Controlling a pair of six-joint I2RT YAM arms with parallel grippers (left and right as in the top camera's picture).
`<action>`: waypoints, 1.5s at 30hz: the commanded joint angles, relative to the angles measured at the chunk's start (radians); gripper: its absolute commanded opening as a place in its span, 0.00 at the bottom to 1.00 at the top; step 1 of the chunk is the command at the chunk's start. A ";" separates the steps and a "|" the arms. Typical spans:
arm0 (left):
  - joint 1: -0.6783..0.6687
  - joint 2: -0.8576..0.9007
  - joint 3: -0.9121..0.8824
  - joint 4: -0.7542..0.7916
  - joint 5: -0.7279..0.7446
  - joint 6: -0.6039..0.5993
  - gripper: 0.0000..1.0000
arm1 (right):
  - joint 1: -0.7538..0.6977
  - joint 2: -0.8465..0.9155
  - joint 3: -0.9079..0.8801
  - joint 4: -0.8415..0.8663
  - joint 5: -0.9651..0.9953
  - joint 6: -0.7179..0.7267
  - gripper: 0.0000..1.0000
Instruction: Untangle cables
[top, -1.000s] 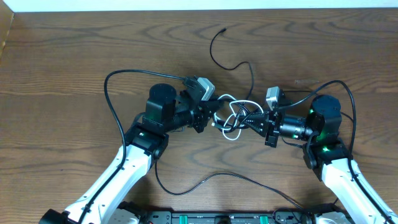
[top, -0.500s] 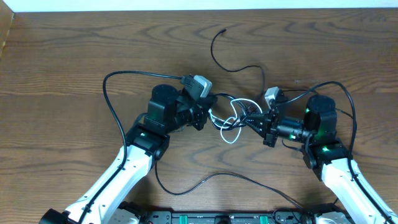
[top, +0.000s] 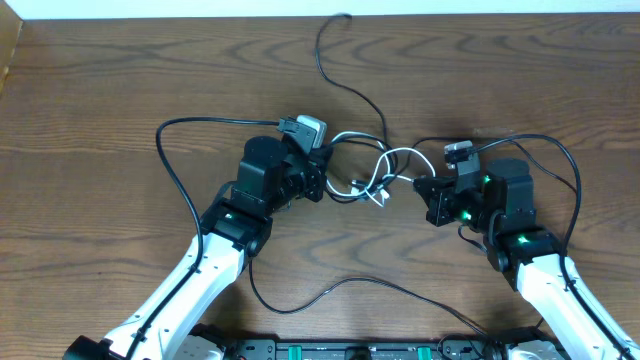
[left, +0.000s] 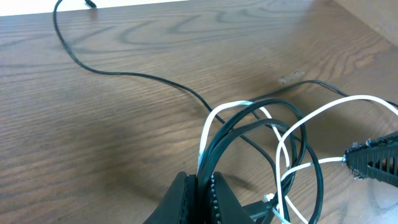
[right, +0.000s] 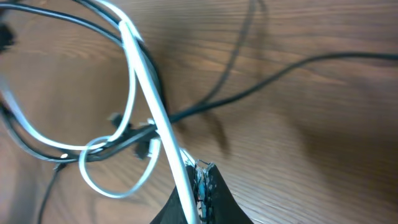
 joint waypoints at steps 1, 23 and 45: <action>0.009 -0.014 0.018 0.004 -0.042 -0.011 0.07 | -0.006 -0.004 0.000 -0.036 0.164 0.063 0.01; 0.025 -0.014 0.018 0.017 -0.045 -0.375 0.07 | -0.006 -0.004 0.000 -0.058 0.039 0.220 0.99; 0.079 -0.014 0.018 0.317 0.511 -0.695 0.07 | -0.003 -0.004 0.000 0.042 -0.018 0.364 0.99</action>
